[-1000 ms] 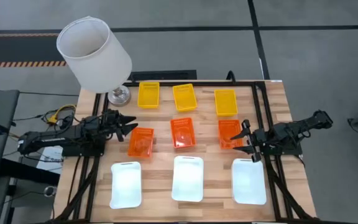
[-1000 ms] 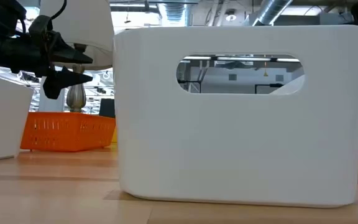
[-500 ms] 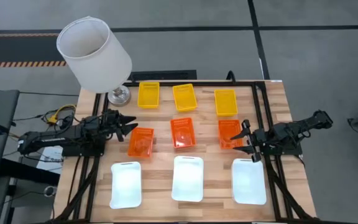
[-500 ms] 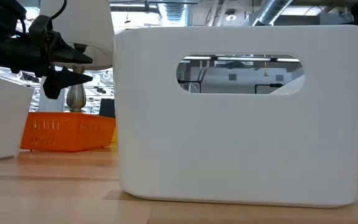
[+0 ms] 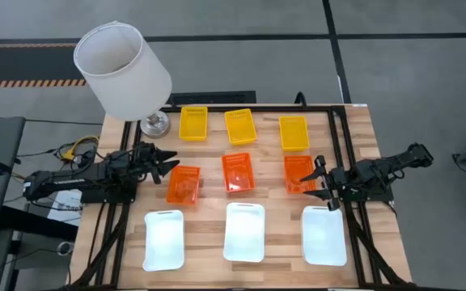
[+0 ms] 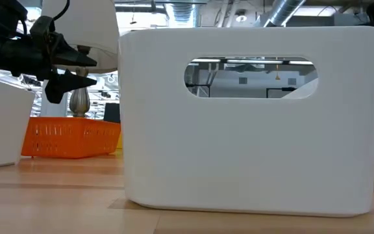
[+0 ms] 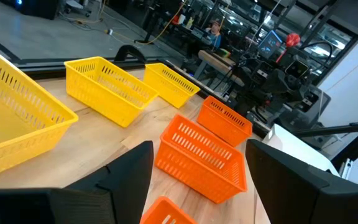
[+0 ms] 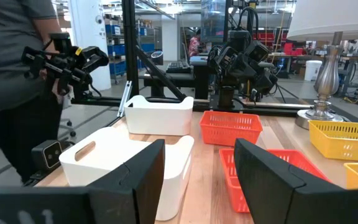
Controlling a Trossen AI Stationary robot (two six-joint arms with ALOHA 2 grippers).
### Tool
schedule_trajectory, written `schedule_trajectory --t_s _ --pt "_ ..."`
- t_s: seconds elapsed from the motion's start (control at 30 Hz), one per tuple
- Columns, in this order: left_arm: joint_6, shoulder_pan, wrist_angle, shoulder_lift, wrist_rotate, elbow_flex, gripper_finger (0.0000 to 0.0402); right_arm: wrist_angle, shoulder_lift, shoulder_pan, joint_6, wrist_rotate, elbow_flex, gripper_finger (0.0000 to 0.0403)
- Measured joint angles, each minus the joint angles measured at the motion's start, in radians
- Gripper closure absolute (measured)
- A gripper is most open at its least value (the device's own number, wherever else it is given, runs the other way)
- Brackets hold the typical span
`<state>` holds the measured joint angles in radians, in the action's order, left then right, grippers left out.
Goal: Stack baskets by color
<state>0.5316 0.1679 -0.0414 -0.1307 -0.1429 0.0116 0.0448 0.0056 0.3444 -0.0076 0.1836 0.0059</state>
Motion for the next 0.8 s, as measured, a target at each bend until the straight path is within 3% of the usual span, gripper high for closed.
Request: schedule_trajectory --t_s 0.17,0.47,0.8 --pt "0.006 0.0 -0.001 0.0 0.0 0.0 0.0155 0.0 0.0 0.0 0.0 0.0 0.0 0.0187" --pt "0.182 0.0 -0.002 0.0 -0.001 0.0 0.0155 0.0 0.0 0.0 0.0 0.0 0.0 0.0187" --pt "0.201 0.0 -0.002 0.0 -0.002 0.0 0.0155 0.0 0.0 0.0 0.0 0.0 0.0 0.0187"
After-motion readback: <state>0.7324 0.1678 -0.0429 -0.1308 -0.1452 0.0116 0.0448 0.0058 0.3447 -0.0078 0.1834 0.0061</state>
